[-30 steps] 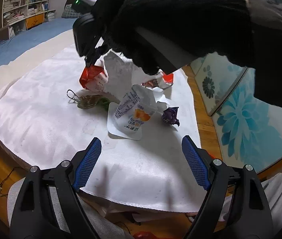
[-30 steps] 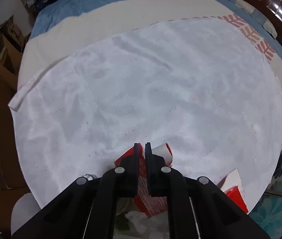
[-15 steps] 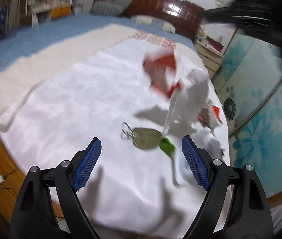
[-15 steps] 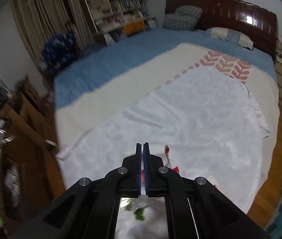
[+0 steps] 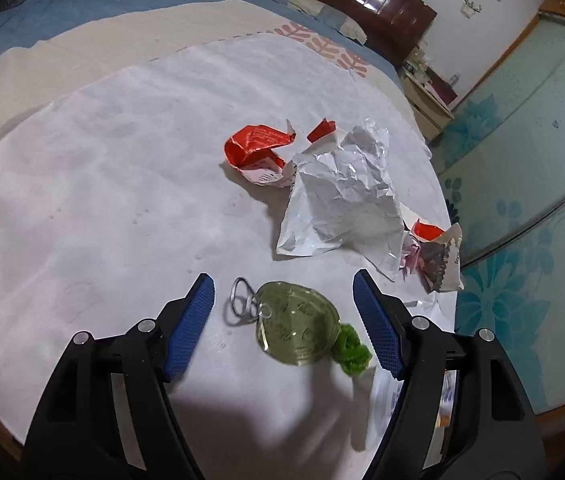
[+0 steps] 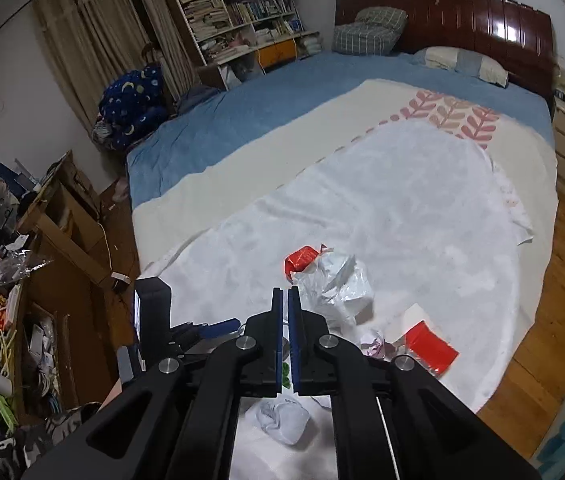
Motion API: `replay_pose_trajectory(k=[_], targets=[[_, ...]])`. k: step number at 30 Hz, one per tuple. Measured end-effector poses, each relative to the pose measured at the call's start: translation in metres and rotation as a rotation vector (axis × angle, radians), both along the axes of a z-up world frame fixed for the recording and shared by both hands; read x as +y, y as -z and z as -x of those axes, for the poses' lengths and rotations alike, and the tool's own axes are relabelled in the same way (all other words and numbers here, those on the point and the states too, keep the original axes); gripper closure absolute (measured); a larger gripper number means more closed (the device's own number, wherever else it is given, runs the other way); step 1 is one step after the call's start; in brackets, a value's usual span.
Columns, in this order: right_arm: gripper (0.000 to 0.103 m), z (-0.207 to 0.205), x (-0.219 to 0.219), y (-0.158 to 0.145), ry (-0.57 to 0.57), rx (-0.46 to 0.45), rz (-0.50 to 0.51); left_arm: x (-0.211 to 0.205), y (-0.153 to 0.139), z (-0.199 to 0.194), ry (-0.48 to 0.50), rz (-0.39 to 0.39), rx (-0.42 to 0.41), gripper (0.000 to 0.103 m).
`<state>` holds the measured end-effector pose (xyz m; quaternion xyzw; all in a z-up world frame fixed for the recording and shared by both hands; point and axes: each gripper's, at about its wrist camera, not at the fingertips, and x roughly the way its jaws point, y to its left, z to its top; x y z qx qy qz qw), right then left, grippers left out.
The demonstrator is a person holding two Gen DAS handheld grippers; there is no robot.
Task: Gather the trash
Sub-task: 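Grasp the red-and-white wrapper with the right tool while the left tool grasps the green lid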
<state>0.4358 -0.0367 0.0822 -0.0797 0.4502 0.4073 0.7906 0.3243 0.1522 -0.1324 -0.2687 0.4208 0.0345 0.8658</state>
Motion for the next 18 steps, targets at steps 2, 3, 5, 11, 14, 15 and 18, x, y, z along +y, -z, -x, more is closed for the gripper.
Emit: replay_pose_trajectory(k=[2, 3, 5, 11, 14, 15, 18], targets=[[0.077, -0.009, 0.017, 0.01, 0.001, -0.014, 0.004, 0.0, 0.008, -0.007, 0.013, 0.007, 0.029, 0.075], [0.046, -0.016, 0.028, 0.015, -0.001, -0.017, 0.003, 0.003, 0.01, -0.008, 0.009, 0.012, 0.04, 0.088], [0.031, -0.027, 0.054, 0.024, -0.017, -0.019, 0.011, 0.009, 0.013, -0.008, -0.004, 0.038, 0.044, 0.091], [0.031, -0.076, 0.157, 0.089, -0.063, 0.037, 0.181, 0.021, 0.013, 0.001, 0.005, 0.092, -0.001, 0.101], [0.031, -0.085, 0.193, 0.147, -0.07, 0.047, 0.397, 0.019, 0.009, 0.007, 0.026, 0.091, -0.023, 0.102], [0.031, -0.088, 0.199, 0.163, -0.071, 0.062, 0.44, 0.019, 0.007, 0.009, 0.033, 0.088, -0.034, 0.102], [0.038, -0.086, 0.212, 0.19, -0.096, 0.064, 0.495, 0.021, 0.003, 0.015, 0.036, 0.089, -0.054, 0.102]])
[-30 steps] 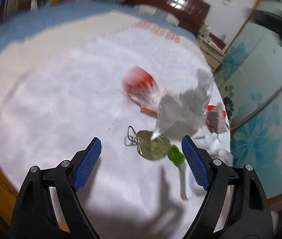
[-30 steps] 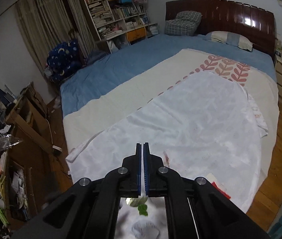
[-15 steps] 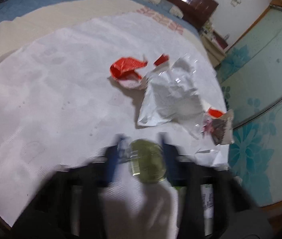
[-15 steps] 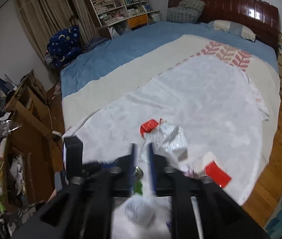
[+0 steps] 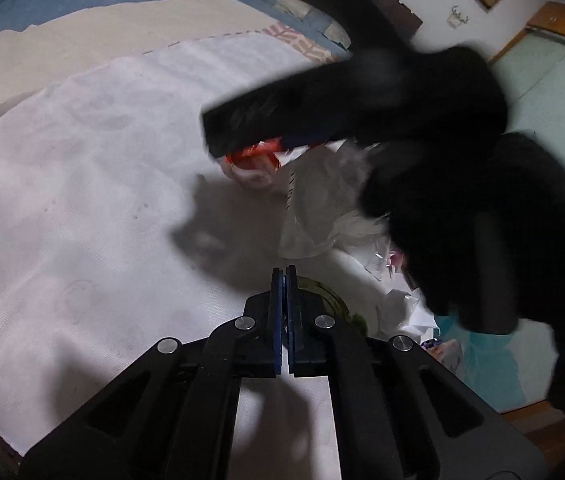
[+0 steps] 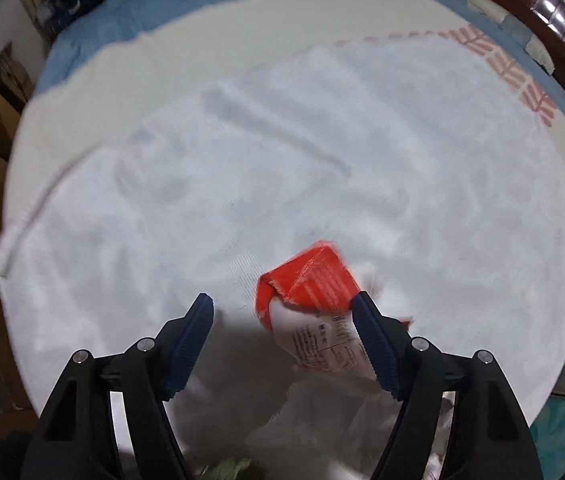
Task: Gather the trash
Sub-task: 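Grasp the red-and-white wrapper with the right tool while the left tool grasps the green lid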
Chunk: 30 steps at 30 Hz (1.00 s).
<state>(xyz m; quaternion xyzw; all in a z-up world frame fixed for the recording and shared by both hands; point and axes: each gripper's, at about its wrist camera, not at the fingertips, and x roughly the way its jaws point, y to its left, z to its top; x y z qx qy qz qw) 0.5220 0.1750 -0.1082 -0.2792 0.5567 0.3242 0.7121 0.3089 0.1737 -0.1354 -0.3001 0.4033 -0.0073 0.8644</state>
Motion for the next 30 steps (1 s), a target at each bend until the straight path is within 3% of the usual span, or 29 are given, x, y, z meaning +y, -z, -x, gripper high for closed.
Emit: replay_pose_trajectory(k=[1, 3, 9, 11, 13, 21, 23, 24, 25, 27, 29, 30], targets=[[0.059, 0.004, 0.005, 0.005, -0.027, -0.014, 0.024, 0.002, 0.0, 0.002, -0.002, 0.003, -0.004, 0.102], [0.091, 0.008, 0.011, 0.005, -0.054, -0.063, 0.061, 0.007, 0.0, 0.005, -0.01, 0.015, -0.012, 0.102], [0.101, 0.008, 0.003, -0.01, -0.055, -0.051, 0.018, 0.015, 0.001, 0.011, -0.029, 0.031, -0.013, 0.102], [0.101, 0.004, -0.008, -0.024, -0.018, -0.062, -0.036, 0.015, -0.001, 0.013, -0.032, 0.032, -0.026, 0.102], [0.101, -0.001, -0.02, -0.037, 0.025, -0.015, -0.111, 0.016, -0.001, 0.016, -0.031, 0.033, -0.032, 0.102], [0.097, -0.01, -0.038, -0.053, 0.052, -0.033, -0.111, 0.021, 0.003, 0.023, -0.047, 0.034, -0.042, 0.102], [0.071, -0.014, -0.029, -0.047, 0.025, -0.056, -0.073, 0.026, 0.004, 0.024, -0.057, 0.056, -0.046, 0.102], [0.037, -0.013, -0.025, -0.045, 0.014, -0.062, -0.067, 0.028, 0.004, 0.024, -0.063, 0.069, -0.048, 0.102], [0.023, -0.016, -0.017, -0.039, -0.001, -0.067, -0.059, 0.027, 0.004, 0.025, -0.063, 0.078, -0.05, 0.102], [0.026, -0.018, -0.003, -0.026, -0.023, -0.071, -0.022, 0.027, 0.004, 0.024, -0.059, 0.081, -0.052, 0.102], [0.031, -0.016, 0.015, -0.001, -0.069, -0.07, 0.083, 0.026, 0.003, 0.024, -0.052, 0.072, -0.049, 0.102], [0.039, -0.014, 0.019, 0.008, -0.088, -0.071, 0.125, 0.026, 0.003, 0.024, -0.052, 0.074, -0.047, 0.102]])
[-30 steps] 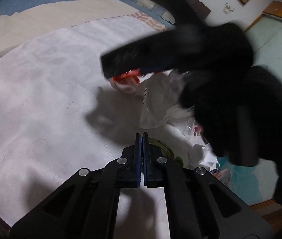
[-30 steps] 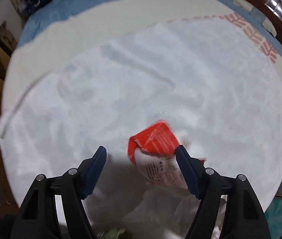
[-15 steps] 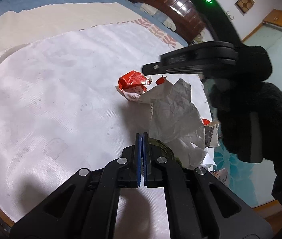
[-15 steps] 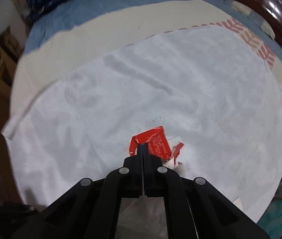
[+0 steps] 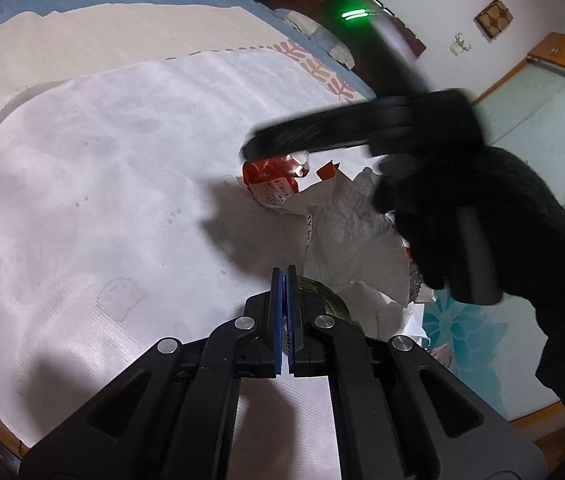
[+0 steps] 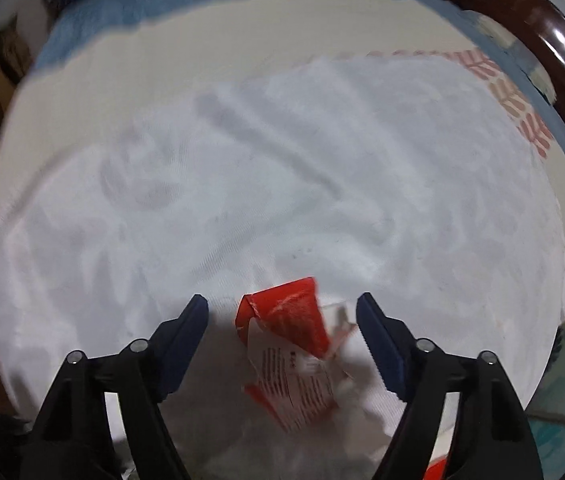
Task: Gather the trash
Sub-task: 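Grasp the red-and-white wrapper with the right tool while the left tool grasps the green lid, then carry wrapper and lid over the red wastebasket and open both tools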
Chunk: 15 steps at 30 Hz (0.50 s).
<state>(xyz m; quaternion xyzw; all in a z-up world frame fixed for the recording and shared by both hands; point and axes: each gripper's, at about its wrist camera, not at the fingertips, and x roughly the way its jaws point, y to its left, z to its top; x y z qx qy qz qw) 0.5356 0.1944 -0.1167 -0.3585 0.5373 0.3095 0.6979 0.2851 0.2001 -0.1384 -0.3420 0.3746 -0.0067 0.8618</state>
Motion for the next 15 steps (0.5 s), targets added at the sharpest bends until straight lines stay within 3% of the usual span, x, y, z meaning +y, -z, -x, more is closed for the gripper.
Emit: replay_pose_trajectory(k=[1, 2, 6, 12, 15], targets=[[0.047, 0.003, 0.004, 0.012, -0.022, -0.007, 0.053, 0.002, 0.0, 0.0, -0.003, 0.007, 0.0, 0.102], [0.047, 0.004, 0.007, 0.015, -0.026, -0.027, 0.064, 0.002, -0.001, 0.0, -0.005, 0.011, -0.003, 0.102], [0.062, 0.004, 0.008, 0.009, -0.026, -0.05, 0.073, 0.002, -0.001, 0.0, -0.005, 0.01, -0.003, 0.102], [0.063, -0.003, -0.012, -0.038, 0.027, -0.039, -0.071, 0.004, -0.002, 0.003, -0.015, 0.006, -0.005, 0.102], [0.063, -0.007, -0.029, -0.085, 0.082, -0.037, -0.229, 0.002, -0.007, 0.005, -0.025, -0.007, -0.019, 0.102]])
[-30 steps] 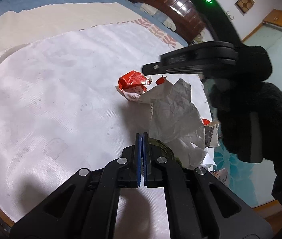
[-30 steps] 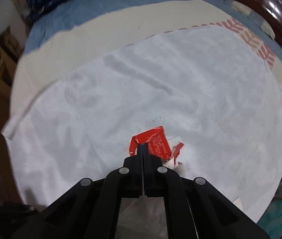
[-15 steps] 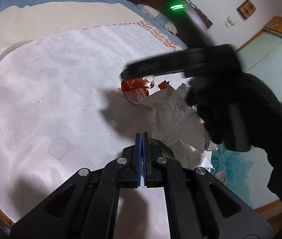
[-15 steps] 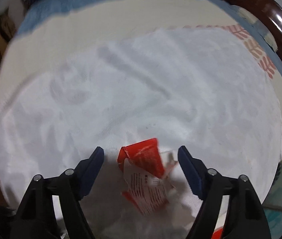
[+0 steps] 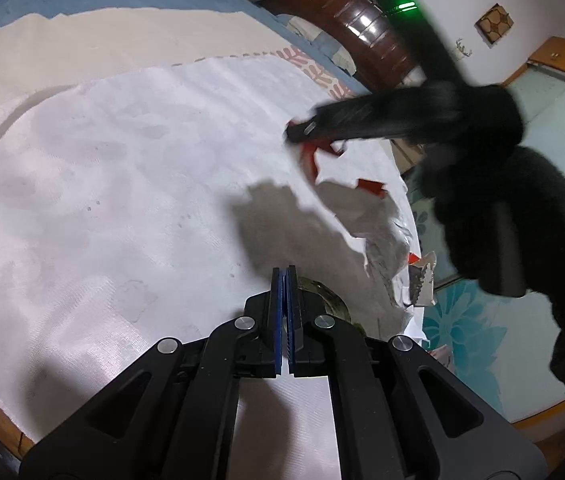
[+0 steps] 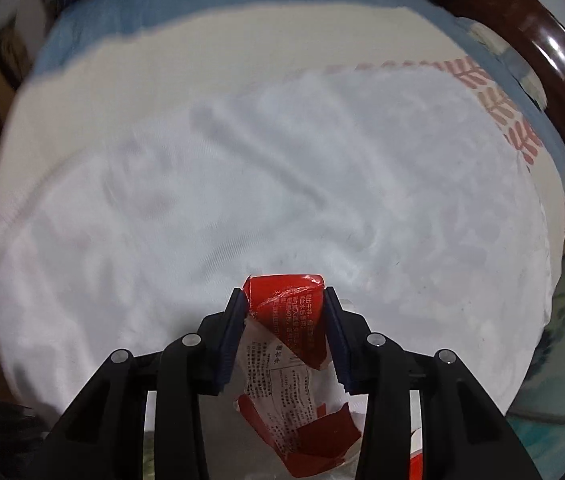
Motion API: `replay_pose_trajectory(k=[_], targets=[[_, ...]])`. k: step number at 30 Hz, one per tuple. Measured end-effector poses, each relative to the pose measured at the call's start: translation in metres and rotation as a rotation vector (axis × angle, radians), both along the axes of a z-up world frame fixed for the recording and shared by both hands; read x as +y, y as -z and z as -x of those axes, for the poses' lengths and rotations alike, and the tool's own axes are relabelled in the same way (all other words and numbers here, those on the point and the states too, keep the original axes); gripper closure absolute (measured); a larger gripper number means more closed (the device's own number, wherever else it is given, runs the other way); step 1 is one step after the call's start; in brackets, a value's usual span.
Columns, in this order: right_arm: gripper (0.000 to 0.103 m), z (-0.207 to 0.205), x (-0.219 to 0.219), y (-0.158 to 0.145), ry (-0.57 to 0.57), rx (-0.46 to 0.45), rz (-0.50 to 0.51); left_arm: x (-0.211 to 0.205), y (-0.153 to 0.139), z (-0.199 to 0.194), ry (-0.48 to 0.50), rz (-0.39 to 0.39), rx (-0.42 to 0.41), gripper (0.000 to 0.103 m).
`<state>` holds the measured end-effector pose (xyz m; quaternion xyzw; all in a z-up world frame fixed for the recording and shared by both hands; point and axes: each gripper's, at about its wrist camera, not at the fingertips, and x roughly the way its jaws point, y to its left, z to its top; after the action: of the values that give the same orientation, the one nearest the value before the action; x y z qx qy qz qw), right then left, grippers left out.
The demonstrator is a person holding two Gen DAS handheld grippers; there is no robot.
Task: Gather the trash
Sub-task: 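Carry wrapper and lid over the red wastebasket and open both tools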
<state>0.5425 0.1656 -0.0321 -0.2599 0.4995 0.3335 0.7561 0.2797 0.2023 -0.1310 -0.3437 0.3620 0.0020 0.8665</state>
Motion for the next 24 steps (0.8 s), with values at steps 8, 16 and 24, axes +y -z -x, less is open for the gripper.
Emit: replay_pose_trajectory(k=[8, 16, 24], targets=[[0.063, 0.041, -0.08, -0.165, -0.017, -0.129, -0.338, -0.018, -0.048, 0.022, -0.019, -0.118, -0.031, 0.102], [0.063, 0.115, -0.254, -0.265, 0.032, -0.308, -0.491, -0.099, -0.171, 0.039, 0.088, -0.307, -0.186, 0.102], [0.063, 0.174, -0.487, -0.165, 0.351, -0.315, -0.463, -0.268, -0.191, 0.016, 0.355, -0.347, -0.252, 0.102]])
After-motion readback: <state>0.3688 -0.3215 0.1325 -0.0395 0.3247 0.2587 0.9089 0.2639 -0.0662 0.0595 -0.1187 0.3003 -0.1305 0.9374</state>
